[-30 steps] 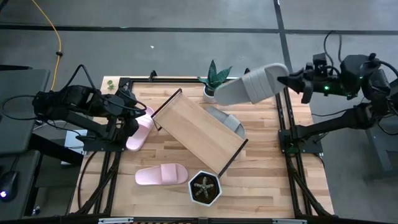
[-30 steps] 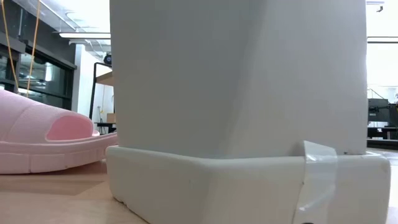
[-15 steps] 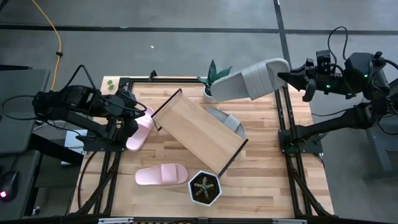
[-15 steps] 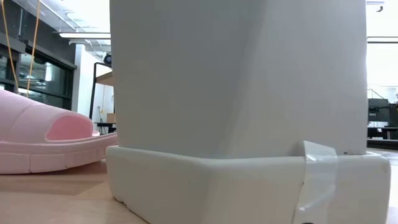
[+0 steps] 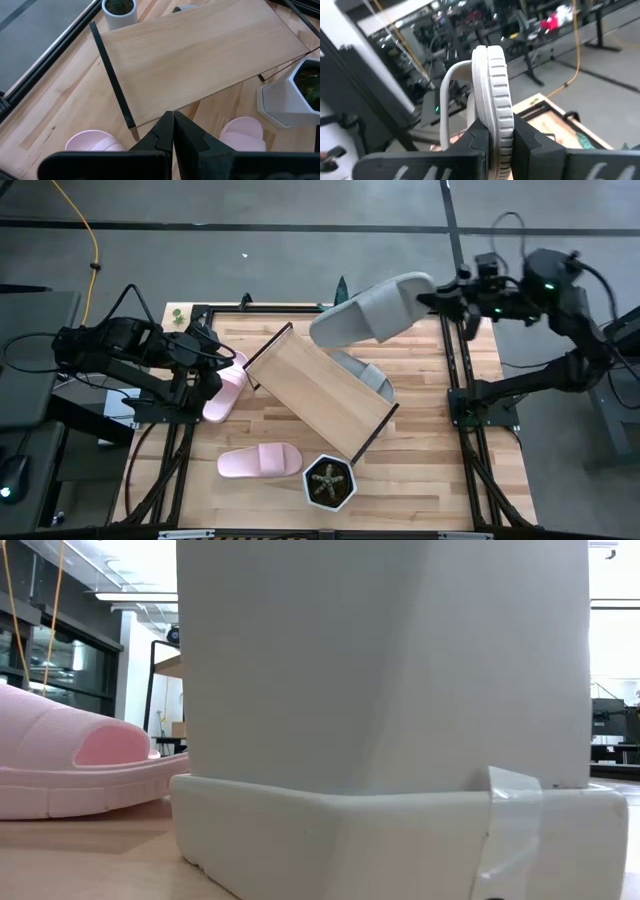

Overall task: Pick and place slides into the shelf
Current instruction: Put the bottom gray slipper on the shelf

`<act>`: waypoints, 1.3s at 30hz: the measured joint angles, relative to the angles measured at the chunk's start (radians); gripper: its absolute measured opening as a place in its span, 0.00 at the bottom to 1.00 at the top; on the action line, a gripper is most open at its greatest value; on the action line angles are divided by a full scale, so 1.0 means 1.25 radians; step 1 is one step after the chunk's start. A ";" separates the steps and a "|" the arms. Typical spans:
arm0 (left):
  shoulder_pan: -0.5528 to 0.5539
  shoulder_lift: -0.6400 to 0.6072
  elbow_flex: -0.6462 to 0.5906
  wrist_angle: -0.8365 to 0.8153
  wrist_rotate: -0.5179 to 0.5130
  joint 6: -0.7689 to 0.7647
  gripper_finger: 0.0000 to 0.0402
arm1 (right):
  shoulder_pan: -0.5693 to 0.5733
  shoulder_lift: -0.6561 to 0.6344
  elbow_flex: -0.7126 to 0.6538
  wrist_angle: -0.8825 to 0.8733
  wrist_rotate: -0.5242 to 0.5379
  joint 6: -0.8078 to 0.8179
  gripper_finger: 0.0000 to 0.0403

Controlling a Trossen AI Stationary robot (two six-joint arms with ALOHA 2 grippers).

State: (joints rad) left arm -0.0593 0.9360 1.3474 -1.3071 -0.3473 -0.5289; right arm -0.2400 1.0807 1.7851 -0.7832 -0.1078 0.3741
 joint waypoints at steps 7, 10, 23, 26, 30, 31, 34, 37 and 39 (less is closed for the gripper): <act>0.000 0.000 0.000 0.000 0.000 0.000 0.00 | -0.186 0.048 0.000 -0.017 -0.275 0.011 0.06; 0.000 0.000 0.000 0.000 0.000 -0.001 0.00 | -0.248 0.069 0.000 -0.058 -0.372 0.019 0.06; 0.000 0.000 0.000 -0.001 0.000 -0.003 0.00 | -0.283 0.149 0.000 -0.214 -0.474 -0.049 0.06; 0.000 0.000 0.000 -0.002 0.000 -0.003 0.00 | -0.284 0.151 0.000 -0.212 -0.471 -0.056 0.06; 0.000 0.000 0.000 -0.002 0.000 -0.005 0.00 | -0.284 0.152 0.000 -0.209 -0.474 -0.074 0.06; 0.000 0.000 0.000 -0.002 0.000 -0.005 0.00 | -0.284 0.152 0.000 -0.207 -0.479 -0.078 0.06; 0.000 0.000 0.000 -0.002 0.000 -0.005 0.00 | -0.291 0.152 0.000 -0.204 -0.490 -0.095 0.06; 0.000 0.000 0.000 -0.002 0.000 -0.010 0.00 | -0.330 0.152 0.000 -0.205 -0.525 -0.112 0.06; 0.000 0.000 0.000 -0.003 0.000 -0.020 0.00 | -0.364 0.152 0.000 -0.204 -0.542 -0.122 0.06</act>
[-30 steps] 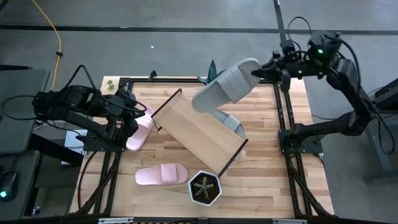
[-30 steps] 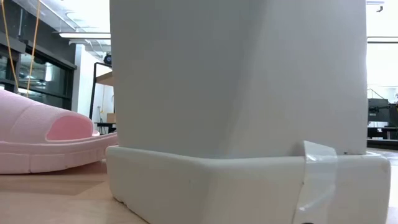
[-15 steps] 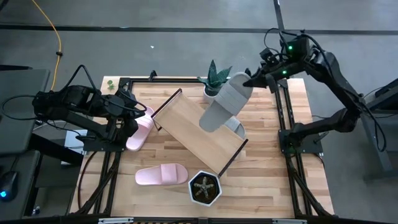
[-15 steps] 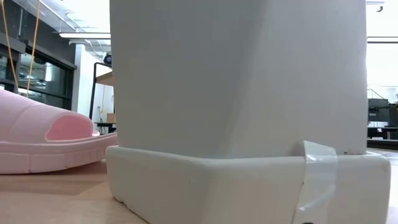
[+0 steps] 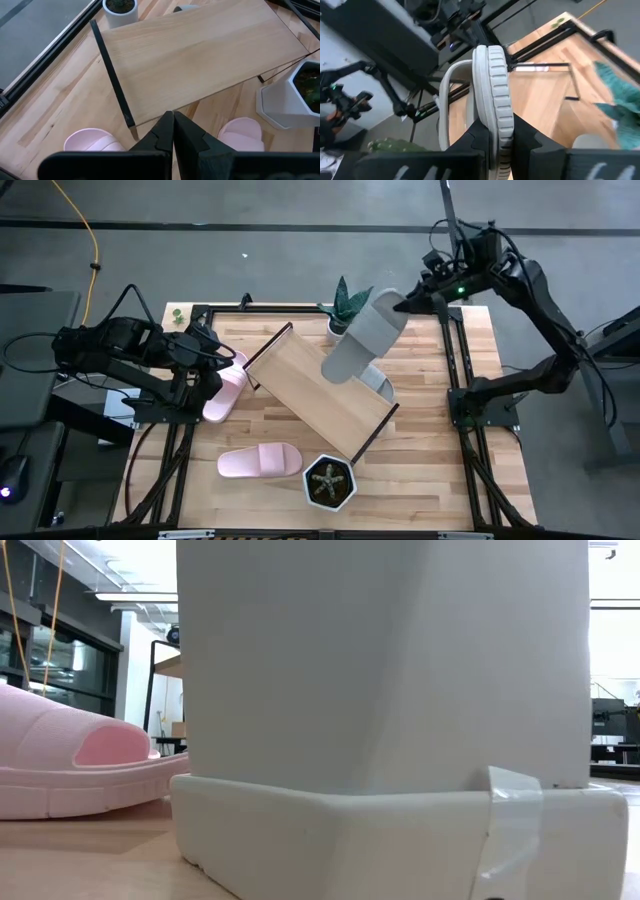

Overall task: Pick and place slides into the shelf
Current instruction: Put the bottom gray slipper on the shelf

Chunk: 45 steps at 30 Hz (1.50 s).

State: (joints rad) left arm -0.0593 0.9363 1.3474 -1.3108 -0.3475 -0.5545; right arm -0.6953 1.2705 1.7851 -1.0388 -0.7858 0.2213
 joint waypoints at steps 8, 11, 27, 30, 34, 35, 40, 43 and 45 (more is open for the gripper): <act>0.000 0.000 0.000 0.000 0.000 -0.026 0.00 | -0.100 0.027 0.000 -0.079 -0.091 -0.079 0.06; 0.000 0.000 0.000 0.000 0.000 -0.030 0.00 | -0.105 0.047 0.000 -0.104 -0.118 -0.113 0.06; 0.000 0.000 0.000 0.000 0.000 -0.088 0.00 | -0.136 0.123 -0.001 -0.094 -0.223 -0.199 0.06; 0.000 0.000 0.000 0.000 0.000 -0.097 0.00 | -0.136 0.138 -0.001 -0.100 -0.233 -0.213 0.06; 0.000 0.000 0.000 0.000 0.000 -0.105 0.00 | -0.136 0.159 -0.001 -0.077 -0.243 -0.217 0.06; 0.000 0.000 0.000 0.000 -0.002 -0.105 0.00 | -0.134 0.163 -0.001 -0.064 -0.245 -0.211 0.06; 0.000 0.000 0.000 0.000 -0.015 -0.104 0.00 | -0.113 0.187 -0.001 0.041 -0.243 -0.142 0.06; 0.000 0.000 0.000 0.000 -0.036 -0.104 0.00 | -0.101 0.185 -0.001 0.045 -0.229 -0.117 0.04; 0.000 0.000 0.000 0.000 -0.043 -0.103 0.00 | -0.090 0.177 -0.001 0.005 -0.215 -0.119 0.03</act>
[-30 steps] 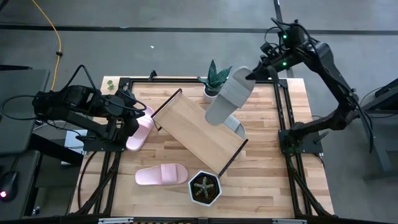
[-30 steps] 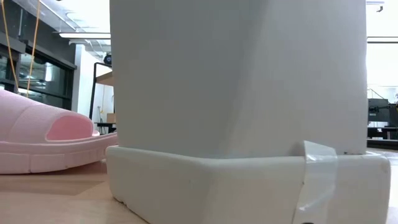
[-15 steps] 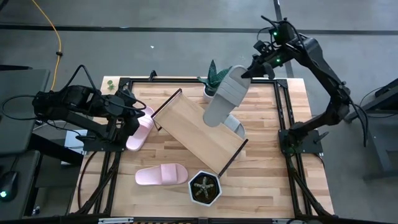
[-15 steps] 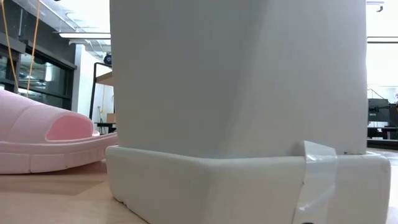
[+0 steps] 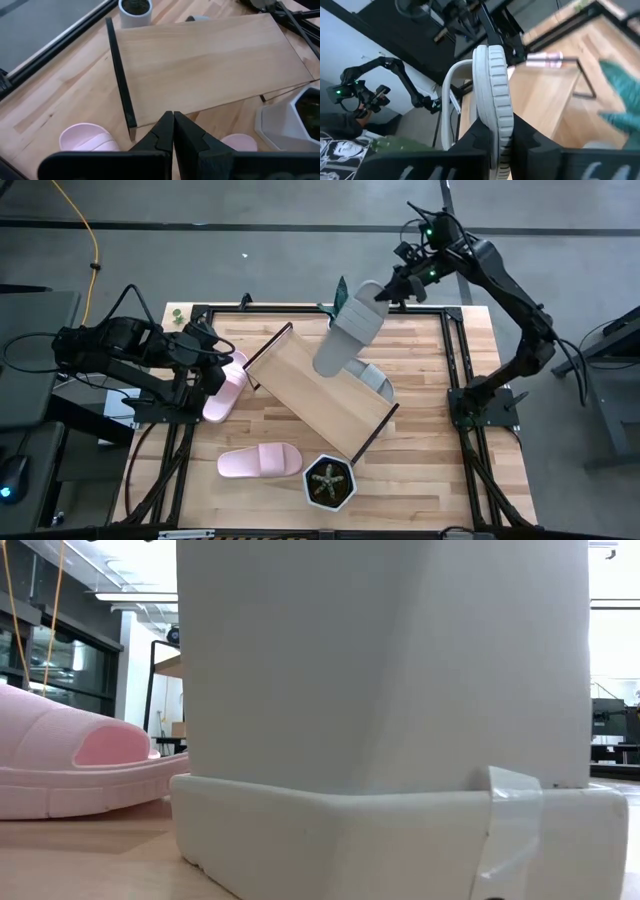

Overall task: Pick and place slides into the shelf
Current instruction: Put the bottom gray slipper on the shelf

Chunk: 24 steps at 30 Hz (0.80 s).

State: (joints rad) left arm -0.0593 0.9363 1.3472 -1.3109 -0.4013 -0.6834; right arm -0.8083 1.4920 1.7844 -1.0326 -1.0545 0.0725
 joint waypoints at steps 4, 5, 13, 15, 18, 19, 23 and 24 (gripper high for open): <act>0.000 0.000 0.000 0.000 -0.003 0.001 0.00 | 0.031 -0.032 0.000 -0.043 0.053 0.003 0.01; 0.000 0.000 0.000 0.000 -0.003 0.001 0.00 | 0.038 -0.037 0.000 -0.042 0.063 0.011 0.01; 0.000 0.000 0.000 0.000 -0.003 0.001 0.00 | 0.099 -0.100 0.000 -0.026 0.174 0.084 0.01; 0.000 0.000 0.000 0.000 -0.003 0.001 0.00 | 0.114 -0.121 0.000 -0.026 0.200 0.100 0.01; 0.000 0.000 0.000 0.000 -0.003 0.001 0.00 | 0.128 -0.151 -0.003 -0.027 0.242 0.112 0.01; 0.000 0.000 0.000 0.001 -0.003 0.001 0.00 | 0.130 -0.165 -0.022 -0.012 0.247 0.122 0.01; 0.000 0.000 0.000 0.007 -0.003 -0.002 0.00 | 0.127 -0.271 -0.215 0.126 0.247 0.206 0.01; 0.000 0.000 0.000 0.010 -0.003 -0.002 0.00 | 0.124 -0.300 -0.277 0.184 0.237 0.240 0.01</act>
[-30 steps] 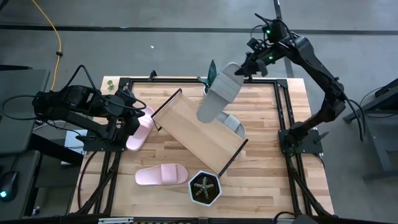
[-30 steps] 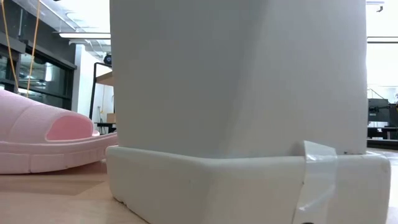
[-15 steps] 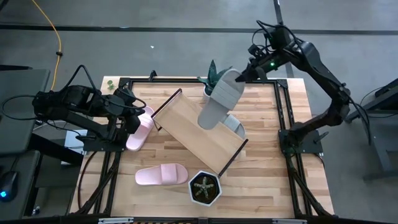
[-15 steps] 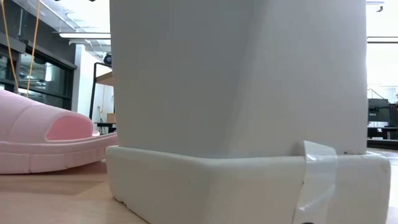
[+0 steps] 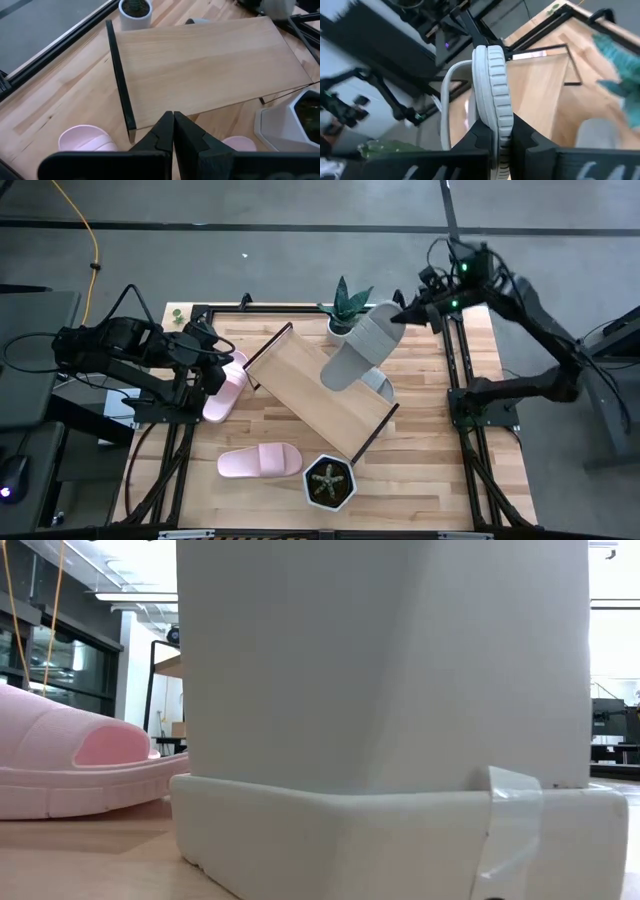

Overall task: Pick and place slides into the shelf
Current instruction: Put the bottom gray slipper on the shelf

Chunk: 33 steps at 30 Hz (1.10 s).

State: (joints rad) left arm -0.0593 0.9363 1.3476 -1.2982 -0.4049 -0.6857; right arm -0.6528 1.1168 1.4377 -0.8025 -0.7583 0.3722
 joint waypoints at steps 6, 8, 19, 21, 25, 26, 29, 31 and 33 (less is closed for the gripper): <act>0.000 0.000 0.000 0.027 -0.017 -0.003 0.00 | -0.002 -0.155 -0.283 0.316 -0.044 0.212 0.01; 0.000 0.000 0.000 0.041 -0.021 -0.018 0.00 | -0.002 -0.189 -0.345 0.323 -0.057 0.245 0.01; 0.000 0.008 0.000 0.058 -0.021 -0.066 0.00 | -0.001 -0.217 -0.574 0.541 -0.082 0.450 0.01; 0.000 0.011 0.000 0.058 -0.021 -0.067 0.00 | -0.001 -0.217 -0.602 0.578 -0.086 0.499 0.01; 0.000 0.021 0.000 0.058 -0.021 -0.072 0.00 | 0.012 -0.218 -0.635 0.591 -0.095 0.552 0.01; 0.000 0.022 0.000 0.057 -0.021 -0.078 0.00 | 0.016 -0.218 -0.640 0.589 -0.100 0.560 0.01; 0.000 0.030 0.000 0.057 -0.021 -0.086 0.00 | 0.029 -0.218 -0.649 0.587 -0.109 0.572 0.01; 0.000 0.036 0.000 0.057 -0.021 -0.086 0.00 | 0.036 -0.218 -0.658 0.586 -0.107 0.585 0.01; 0.000 0.041 0.000 0.056 -0.021 -0.086 0.00 | 0.044 -0.218 -0.668 0.585 -0.105 0.598 0.01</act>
State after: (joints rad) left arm -0.0593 0.9880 1.3476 -1.2283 -0.4309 -0.7929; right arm -0.5979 0.8444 0.6026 -0.0718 -0.8896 1.1194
